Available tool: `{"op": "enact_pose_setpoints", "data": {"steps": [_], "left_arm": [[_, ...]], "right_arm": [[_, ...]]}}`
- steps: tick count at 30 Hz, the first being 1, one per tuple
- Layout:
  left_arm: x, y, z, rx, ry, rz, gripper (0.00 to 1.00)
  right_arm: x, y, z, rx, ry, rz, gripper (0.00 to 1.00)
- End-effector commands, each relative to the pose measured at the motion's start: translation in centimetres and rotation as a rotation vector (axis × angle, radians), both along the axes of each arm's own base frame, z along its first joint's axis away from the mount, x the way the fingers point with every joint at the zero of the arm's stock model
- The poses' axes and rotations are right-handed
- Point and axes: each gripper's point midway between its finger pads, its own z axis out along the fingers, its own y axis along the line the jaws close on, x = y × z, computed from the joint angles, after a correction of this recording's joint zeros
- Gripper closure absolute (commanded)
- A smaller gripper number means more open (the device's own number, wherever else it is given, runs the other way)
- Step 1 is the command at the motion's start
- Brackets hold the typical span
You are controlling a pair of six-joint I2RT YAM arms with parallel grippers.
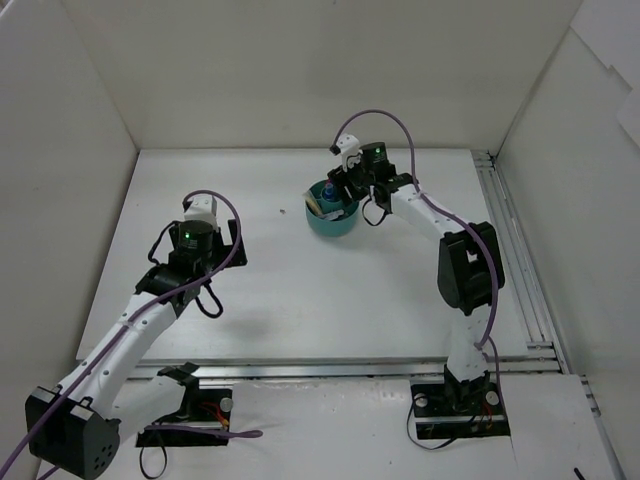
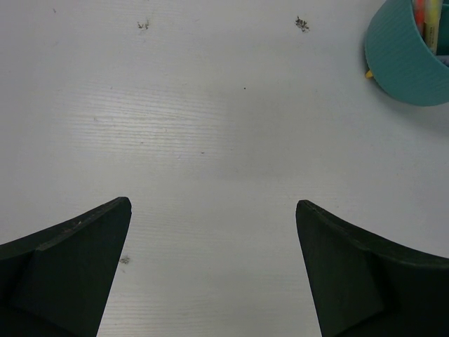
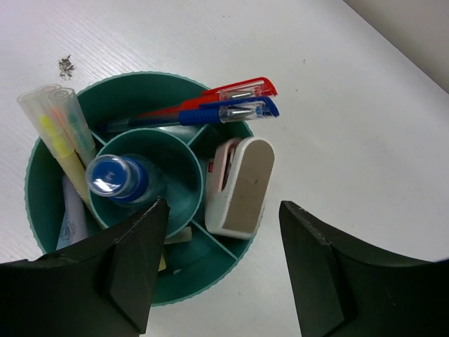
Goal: Sort the stationery into containers
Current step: Place the stationery in the storage box.
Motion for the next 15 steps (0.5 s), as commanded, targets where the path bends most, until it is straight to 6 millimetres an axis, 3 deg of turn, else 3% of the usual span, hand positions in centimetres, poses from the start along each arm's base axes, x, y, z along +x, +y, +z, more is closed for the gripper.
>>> {"op": "enact_pose_setpoints", "data": {"steps": [1,8,9,11,12,13,14,15], "left_arm": [[1.2,-0.3,2.9,-0.027,-0.082,-0.001,0.0],[1.0,-0.4,3.6,-0.041,-0.099,-0.008,0.0],[1.0,-0.4,3.7,-0.04,-0.101,-0.009,0.0],[0.9,-0.4,4.0,-0.043,-0.106,-0.01,0.0],[0.9,-0.4,4.3,-0.043,-0.113,-0.011,0.0],[0.9,-0.3,4.4,-0.04,-0.116,-0.008,0.0],[0.8,-0.1,4.6,-0.034,-0.12,0.0,0.0],[0.7,0.0,5.0,-0.033,-0.127,0.004,0.0]], "right_arm": [[1.0,1.2,3.4,0.058,-0.081,0.029,0.38],[0.3,1.3,6.0,0.109,-0.113,0.025,0.37],[0.1,1.2,7.2,0.13,-0.133,0.021,0.37],[-0.4,1.1,7.8,0.151,-0.15,0.013,0.28],[-0.7,0.6,9.6,0.176,-0.185,-0.013,0.16],[-1.2,0.1,9.1,0.18,-0.179,-0.034,0.02],[-1.5,-0.2,9.9,0.193,-0.197,-0.06,0.02],[-1.7,-1.4,12.3,0.226,-0.249,-0.126,0.02]]}}
